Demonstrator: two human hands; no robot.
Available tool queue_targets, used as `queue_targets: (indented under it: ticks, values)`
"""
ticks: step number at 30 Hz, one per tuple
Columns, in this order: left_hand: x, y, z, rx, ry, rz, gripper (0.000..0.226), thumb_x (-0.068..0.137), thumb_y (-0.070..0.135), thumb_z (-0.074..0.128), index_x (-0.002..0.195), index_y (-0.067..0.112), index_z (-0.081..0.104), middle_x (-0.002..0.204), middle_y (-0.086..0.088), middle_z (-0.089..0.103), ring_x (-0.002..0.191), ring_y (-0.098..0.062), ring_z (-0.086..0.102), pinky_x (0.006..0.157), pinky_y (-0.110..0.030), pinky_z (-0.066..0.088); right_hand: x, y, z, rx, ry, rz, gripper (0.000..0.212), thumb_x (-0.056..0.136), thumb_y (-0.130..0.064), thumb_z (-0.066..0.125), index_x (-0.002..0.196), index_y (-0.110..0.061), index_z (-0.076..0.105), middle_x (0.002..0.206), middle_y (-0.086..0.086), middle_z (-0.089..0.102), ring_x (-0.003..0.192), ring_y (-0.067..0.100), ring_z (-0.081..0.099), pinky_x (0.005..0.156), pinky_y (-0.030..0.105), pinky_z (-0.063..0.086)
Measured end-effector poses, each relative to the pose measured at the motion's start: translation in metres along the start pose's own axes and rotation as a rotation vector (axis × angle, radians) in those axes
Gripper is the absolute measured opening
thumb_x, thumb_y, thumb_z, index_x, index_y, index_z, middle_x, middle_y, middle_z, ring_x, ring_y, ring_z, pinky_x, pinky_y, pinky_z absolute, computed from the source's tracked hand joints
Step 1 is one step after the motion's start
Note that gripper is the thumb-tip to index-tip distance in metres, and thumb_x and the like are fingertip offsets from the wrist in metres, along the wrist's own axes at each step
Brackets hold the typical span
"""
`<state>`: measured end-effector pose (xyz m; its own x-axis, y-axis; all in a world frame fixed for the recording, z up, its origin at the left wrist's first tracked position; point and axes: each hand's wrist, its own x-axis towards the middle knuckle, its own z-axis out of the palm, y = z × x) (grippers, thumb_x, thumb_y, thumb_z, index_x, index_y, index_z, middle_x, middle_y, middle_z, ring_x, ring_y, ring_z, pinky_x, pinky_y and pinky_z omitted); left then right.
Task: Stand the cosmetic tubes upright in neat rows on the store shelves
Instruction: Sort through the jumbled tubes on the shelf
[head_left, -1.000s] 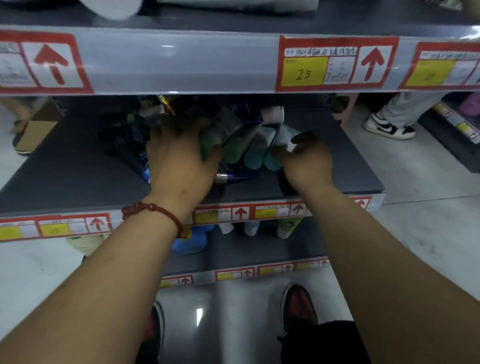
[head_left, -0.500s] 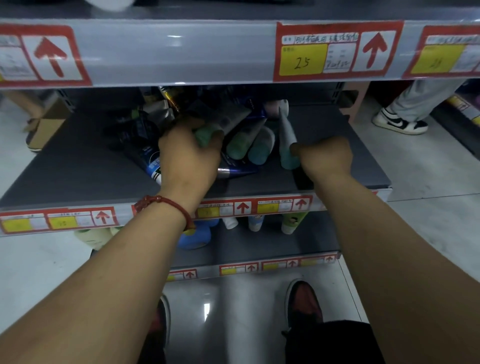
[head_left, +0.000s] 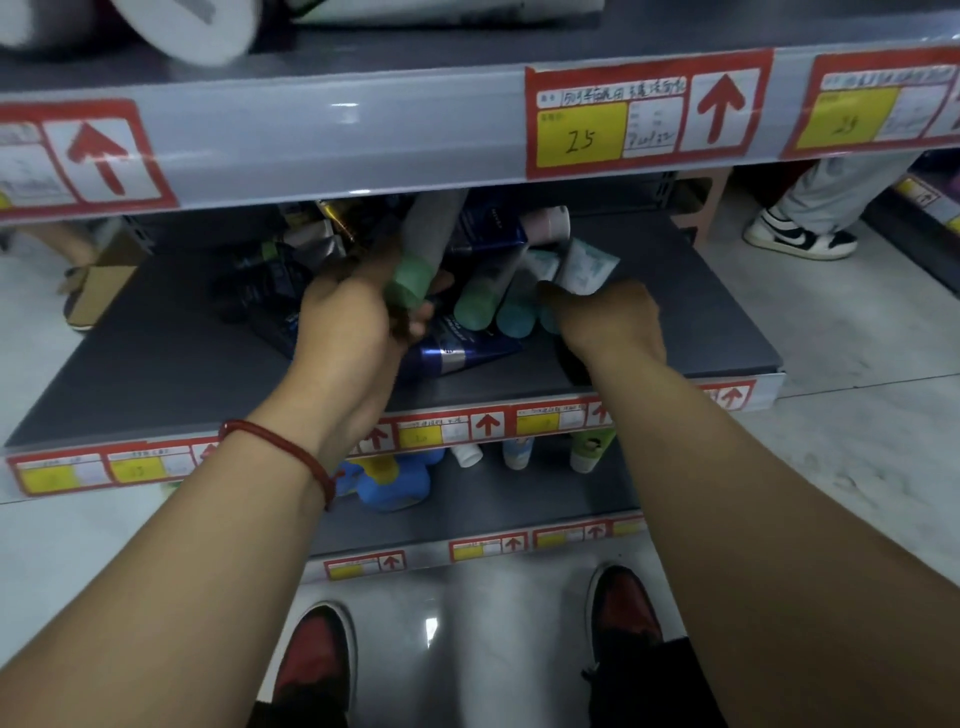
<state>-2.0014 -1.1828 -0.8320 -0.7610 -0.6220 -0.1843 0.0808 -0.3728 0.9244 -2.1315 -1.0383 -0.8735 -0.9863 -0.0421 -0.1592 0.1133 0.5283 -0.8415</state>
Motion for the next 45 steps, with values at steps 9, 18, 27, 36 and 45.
queue_targets:
  ticks: [9, 18, 27, 36, 45]
  values:
    - [-0.021, 0.006, -0.016, -0.255, -0.294, -0.347, 0.035, 0.098, 0.016, 0.055, 0.124, -0.008, 0.054, 0.115, -0.029, 0.069, 0.095, -0.031, 0.074, 0.075, -0.030, 0.063, 0.000, -0.009, 0.003, 0.214, -0.010, 0.100, 0.014, 0.080, -0.027, 0.070, 0.080, -0.015, 0.061, 0.081, -0.001, 0.062, 0.079, 0.019, 0.063, 0.075, 0.033, 0.058]
    - [-0.070, -0.008, -0.013, -0.060, -0.266, -0.391, 0.034, 0.096, 0.014, 0.044, 0.125, -0.001, 0.052, 0.102, -0.019, 0.068, 0.076, -0.026, 0.069, 0.062, -0.032, 0.059, -0.067, -0.027, -0.036, 0.486, -0.280, 0.202, 0.038, 0.075, -0.025, 0.072, 0.106, -0.004, 0.065, 0.073, 0.009, 0.059, 0.042, 0.012, 0.043, 0.039, 0.019, 0.035]
    - [-0.158, -0.009, -0.019, -0.011, -0.246, -0.244, 0.026, 0.095, 0.004, 0.057, 0.121, 0.000, 0.059, 0.099, -0.022, 0.067, 0.092, -0.035, 0.067, 0.078, -0.058, 0.060, -0.161, -0.013, -0.099, 0.506, -0.480, 0.110, 0.038, 0.080, -0.012, 0.073, 0.111, -0.006, 0.052, 0.095, 0.021, 0.069, 0.056, 0.026, 0.067, 0.056, 0.034, 0.058]
    - [-0.203, 0.021, -0.016, 0.233, -0.220, 0.012, 0.034, 0.086, 0.005, 0.072, 0.120, 0.000, 0.067, 0.107, -0.014, 0.076, 0.096, -0.031, 0.075, 0.077, -0.036, 0.062, -0.210, -0.005, -0.162, 0.509, -0.561, -0.051, 0.035, 0.081, 0.004, 0.072, 0.112, -0.009, 0.060, 0.109, 0.013, 0.072, 0.089, 0.036, 0.074, 0.080, 0.050, 0.060]
    - [-0.207, 0.081, 0.043, 0.250, -0.260, 0.194, 0.027, 0.088, 0.003, 0.072, 0.114, 0.002, 0.068, 0.103, -0.013, 0.076, 0.098, -0.029, 0.074, 0.084, -0.039, 0.061, -0.196, -0.038, -0.217, 0.446, -0.336, -0.255, 0.039, 0.077, 0.004, 0.076, 0.111, -0.010, 0.063, 0.108, 0.004, 0.073, 0.094, 0.018, 0.071, 0.070, 0.025, 0.059]
